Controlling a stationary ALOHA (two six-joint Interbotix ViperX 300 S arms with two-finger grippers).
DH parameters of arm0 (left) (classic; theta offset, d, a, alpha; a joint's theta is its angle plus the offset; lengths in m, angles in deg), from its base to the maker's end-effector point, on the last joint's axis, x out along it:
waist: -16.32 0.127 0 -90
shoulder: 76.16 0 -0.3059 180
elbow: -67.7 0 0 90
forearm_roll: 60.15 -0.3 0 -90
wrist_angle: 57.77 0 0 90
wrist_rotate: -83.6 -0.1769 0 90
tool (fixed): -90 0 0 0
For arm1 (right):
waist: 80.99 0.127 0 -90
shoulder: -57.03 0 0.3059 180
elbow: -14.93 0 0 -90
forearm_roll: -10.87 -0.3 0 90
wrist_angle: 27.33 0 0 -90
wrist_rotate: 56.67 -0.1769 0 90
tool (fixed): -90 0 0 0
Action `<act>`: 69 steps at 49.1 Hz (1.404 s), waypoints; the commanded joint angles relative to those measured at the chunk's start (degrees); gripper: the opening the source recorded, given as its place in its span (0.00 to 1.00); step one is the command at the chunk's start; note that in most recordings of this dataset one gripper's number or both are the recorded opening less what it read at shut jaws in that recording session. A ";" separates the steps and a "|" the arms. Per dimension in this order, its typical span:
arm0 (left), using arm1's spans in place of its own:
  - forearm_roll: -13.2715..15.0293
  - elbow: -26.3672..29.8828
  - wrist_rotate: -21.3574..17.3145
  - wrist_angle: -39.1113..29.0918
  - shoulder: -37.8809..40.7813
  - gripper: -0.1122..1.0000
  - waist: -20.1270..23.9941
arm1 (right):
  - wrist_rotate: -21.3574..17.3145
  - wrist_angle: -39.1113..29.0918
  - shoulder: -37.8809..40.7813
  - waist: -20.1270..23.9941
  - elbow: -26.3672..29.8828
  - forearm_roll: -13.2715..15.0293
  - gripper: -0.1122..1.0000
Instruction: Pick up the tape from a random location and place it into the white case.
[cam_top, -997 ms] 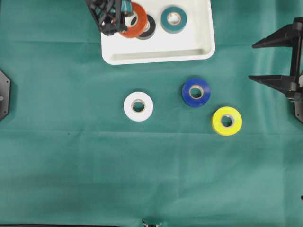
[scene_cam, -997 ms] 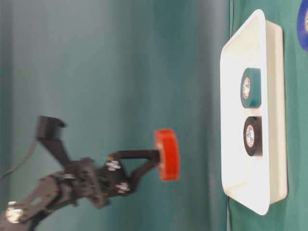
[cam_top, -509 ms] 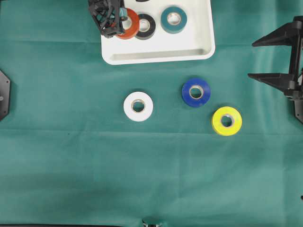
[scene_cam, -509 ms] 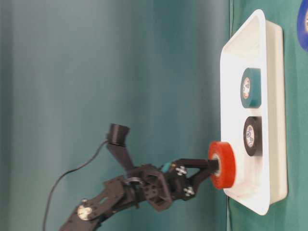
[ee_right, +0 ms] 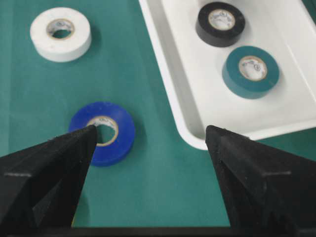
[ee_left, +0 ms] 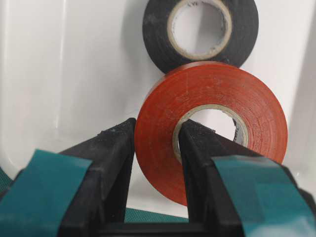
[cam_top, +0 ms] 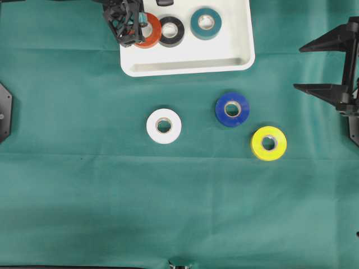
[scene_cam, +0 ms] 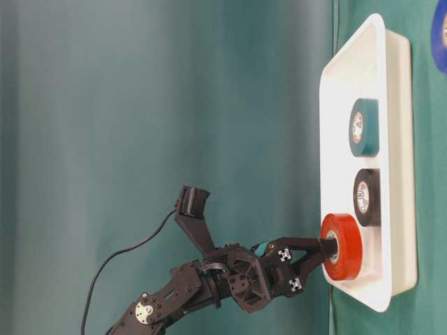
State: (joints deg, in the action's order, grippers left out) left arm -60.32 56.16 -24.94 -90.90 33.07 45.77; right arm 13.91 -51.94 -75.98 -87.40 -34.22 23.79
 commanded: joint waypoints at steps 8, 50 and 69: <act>0.26 0.79 -0.09 0.97 -1.05 0.30 0.09 | 0.00 0.44 0.35 -0.09 0.70 0.18 0.89; 0.62 2.37 0.35 0.88 -1.41 1.00 -0.62 | -0.09 0.26 0.26 -0.09 0.70 0.18 0.89; 0.53 2.55 0.35 -0.53 -2.81 1.00 -0.79 | -0.09 0.26 0.26 -0.09 0.70 0.18 0.89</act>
State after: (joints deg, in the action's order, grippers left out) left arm -59.88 57.39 -24.59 -90.90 32.89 45.15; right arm 13.91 -51.94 -75.98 -87.40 -34.22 23.79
